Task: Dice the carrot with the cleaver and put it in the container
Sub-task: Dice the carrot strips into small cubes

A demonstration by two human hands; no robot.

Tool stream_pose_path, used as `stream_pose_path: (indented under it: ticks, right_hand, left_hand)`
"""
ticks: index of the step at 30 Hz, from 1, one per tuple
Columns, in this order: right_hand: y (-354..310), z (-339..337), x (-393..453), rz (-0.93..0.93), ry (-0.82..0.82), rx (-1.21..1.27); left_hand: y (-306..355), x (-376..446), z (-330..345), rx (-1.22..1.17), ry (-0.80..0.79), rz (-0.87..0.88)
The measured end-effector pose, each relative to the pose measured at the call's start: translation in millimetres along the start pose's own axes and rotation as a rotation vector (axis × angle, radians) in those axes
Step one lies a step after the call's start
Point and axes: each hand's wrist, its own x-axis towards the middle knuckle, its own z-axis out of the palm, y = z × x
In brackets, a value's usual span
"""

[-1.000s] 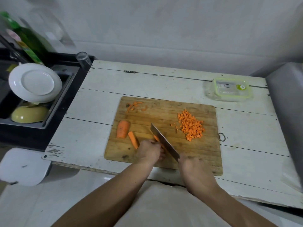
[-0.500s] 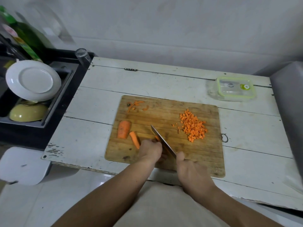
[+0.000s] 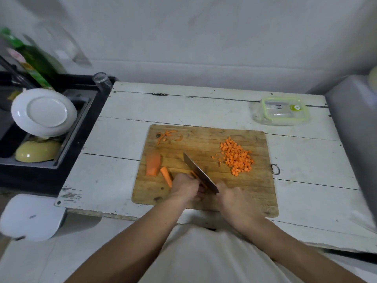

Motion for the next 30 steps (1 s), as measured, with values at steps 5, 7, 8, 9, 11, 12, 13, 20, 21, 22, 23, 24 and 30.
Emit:
stream_pose_path:
  ticks: [5,7,8,9,11,12,13,20,21,22,23,24,30]
  right_hand:
    - [14.4,4.3,-1.9,-0.01,0.068,0.114]
    - [18.6,5.6,-2.6,-0.002,0.075,0.178]
    - [20.4,5.8,-3.7,0.01,0.082,0.21]
    - [22.2,5.4,-4.8,0.023,0.091,0.25]
    - [26.7,2.3,-6.6,0.059,0.109,0.323]
    - [28.9,-1.3,-7.5,0.085,0.111,0.362]
    - [31.0,-6.4,-8.2,0.115,0.108,0.443]
    - [52.0,-22.0,-9.3,0.359,-0.033,1.035]
    - [55.7,-22.8,-10.0,0.382,-0.01,1.06]
    - [58.8,-24.0,-10.7,0.4,0.012,1.068]
    - [61.4,-25.5,-11.5,0.414,0.032,1.072]
    - [63.8,-26.6,-12.0,0.423,0.046,1.059]
    - [67.6,-24.7,-21.8,0.42,0.132,0.894]
  left_hand:
    - [1.3,-0.5,-22.7,0.019,-0.133,0.029]
    - [6.3,-3.2,-32.1,0.057,-0.117,0.058]
    - [9.3,-3.3,-35.9,0.096,-0.078,0.097]
    - [11.9,-0.2,-40.3,0.149,-0.016,0.154]
    - [18.1,4.8,-49.6,0.243,0.155,0.284]
    - [21.4,7.1,-54.0,0.279,0.234,0.347]
    - [24.3,9.5,-57.4,0.304,0.287,0.4]
    - [24.0,25.8,-59.5,0.77,0.062,0.788]
    - [23.9,29.2,-59.3,0.956,-0.035,0.862]
    - [23.8,32.3,-58.0,1.134,-0.127,0.916]
    - [24.3,33.8,-55.6,1.275,-0.195,0.959]
    - [24.9,34.1,-51.8,1.364,-0.223,0.991]
    - [3.4,34.6,-28.0,1.163,-0.026,0.98]
